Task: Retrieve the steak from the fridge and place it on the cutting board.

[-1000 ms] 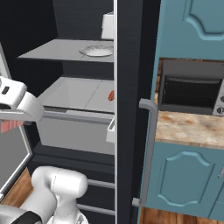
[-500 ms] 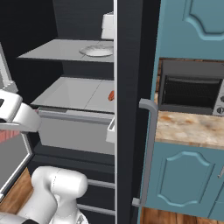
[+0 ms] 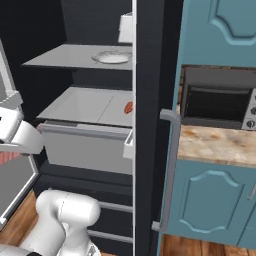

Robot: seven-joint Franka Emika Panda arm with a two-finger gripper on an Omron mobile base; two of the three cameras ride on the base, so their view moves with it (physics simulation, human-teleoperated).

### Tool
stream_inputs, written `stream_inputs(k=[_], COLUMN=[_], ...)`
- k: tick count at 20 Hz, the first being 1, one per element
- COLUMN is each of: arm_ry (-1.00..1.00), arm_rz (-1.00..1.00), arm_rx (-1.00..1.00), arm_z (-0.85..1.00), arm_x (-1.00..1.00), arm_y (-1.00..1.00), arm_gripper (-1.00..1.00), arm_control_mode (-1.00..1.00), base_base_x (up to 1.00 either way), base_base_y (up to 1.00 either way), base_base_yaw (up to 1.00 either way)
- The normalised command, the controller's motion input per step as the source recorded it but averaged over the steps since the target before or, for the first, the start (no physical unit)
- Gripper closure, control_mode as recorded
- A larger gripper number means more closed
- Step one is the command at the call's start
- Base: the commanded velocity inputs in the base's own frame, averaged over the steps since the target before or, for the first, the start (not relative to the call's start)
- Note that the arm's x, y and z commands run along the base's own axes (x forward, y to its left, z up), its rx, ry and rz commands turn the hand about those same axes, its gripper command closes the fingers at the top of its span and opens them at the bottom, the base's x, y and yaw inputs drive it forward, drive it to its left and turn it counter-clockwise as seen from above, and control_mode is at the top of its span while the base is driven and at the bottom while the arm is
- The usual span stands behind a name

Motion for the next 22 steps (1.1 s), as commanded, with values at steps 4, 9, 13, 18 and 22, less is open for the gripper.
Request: stream_inputs(k=[4, 9, 13, 18, 22], arm_ry=[0.0, 0.0, 0.0, 0.0, 0.0], arm_rz=[0.0, 0.0, 0.0, 0.0, 0.0], arm_rx=[0.0, 0.0, 0.0, 0.0, 0.0], arm_z=[0.0, 0.0, 0.0, 0.0, 0.0], arm_x=[0.0, 0.0, 0.0, 0.0, 0.0], arm_y=[0.0, 0.0, 0.0, 0.0, 0.0], arm_gripper=[1.0, 1.0, 1.0, 1.0, 1.0], arm_control_mode=[1.0, 1.0, 1.0, 1.0, 1.0], base_base_x=[-0.71, -0.75, -0.77, -0.49, -0.36], base_base_y=[0.13, 0.01, 0.0, -0.1, -0.26], base_base_yaw=[-0.09, -0.07, -0.06, -0.01, 0.0])
